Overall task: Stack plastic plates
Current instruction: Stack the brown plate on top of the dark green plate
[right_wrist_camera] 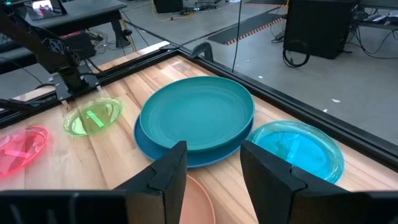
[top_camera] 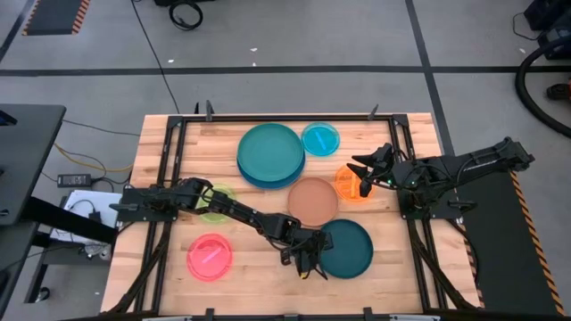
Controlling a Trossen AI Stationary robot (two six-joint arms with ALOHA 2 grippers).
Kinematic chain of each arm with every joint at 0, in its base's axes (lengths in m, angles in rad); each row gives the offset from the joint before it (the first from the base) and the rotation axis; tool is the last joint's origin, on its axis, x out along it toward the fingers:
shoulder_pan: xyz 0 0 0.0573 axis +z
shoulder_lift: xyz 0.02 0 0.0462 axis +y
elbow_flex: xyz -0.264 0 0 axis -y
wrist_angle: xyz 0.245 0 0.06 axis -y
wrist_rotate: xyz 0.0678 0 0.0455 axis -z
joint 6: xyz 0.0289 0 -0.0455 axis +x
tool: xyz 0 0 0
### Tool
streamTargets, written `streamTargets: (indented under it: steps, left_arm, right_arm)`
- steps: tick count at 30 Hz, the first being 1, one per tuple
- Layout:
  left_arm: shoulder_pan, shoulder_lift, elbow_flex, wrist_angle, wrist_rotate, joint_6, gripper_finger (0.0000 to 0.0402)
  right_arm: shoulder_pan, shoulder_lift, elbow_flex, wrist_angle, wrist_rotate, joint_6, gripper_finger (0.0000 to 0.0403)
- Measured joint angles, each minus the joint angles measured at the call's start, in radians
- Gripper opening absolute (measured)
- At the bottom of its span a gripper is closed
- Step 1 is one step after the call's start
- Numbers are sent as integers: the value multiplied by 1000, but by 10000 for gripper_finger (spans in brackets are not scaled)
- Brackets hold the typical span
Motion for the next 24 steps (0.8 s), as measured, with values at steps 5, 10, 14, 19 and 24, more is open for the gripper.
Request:
streamTargets:
  steps: [5,10,14,19,24]
  left_arm:
    - [-1,-8,0,-9,-12,-29,17]
    - [-1,-14,0,-10,-16,-42,17]
    - [-5,-14,0,-17,-16,-47,17]
    - [-8,-14,0,-18,-21,-52,17]
    - [-11,-16,0,-27,-55,-53,17]
  right_arm:
    - [0,0,0,0,0,0,160]
    - [0,0,0,0,0,-8,160]
    - [0,0,0,0,0,-8,160]
    - [0,0,0,0,0,-8,160]
    - [0,0,0,0,0,-8,160]
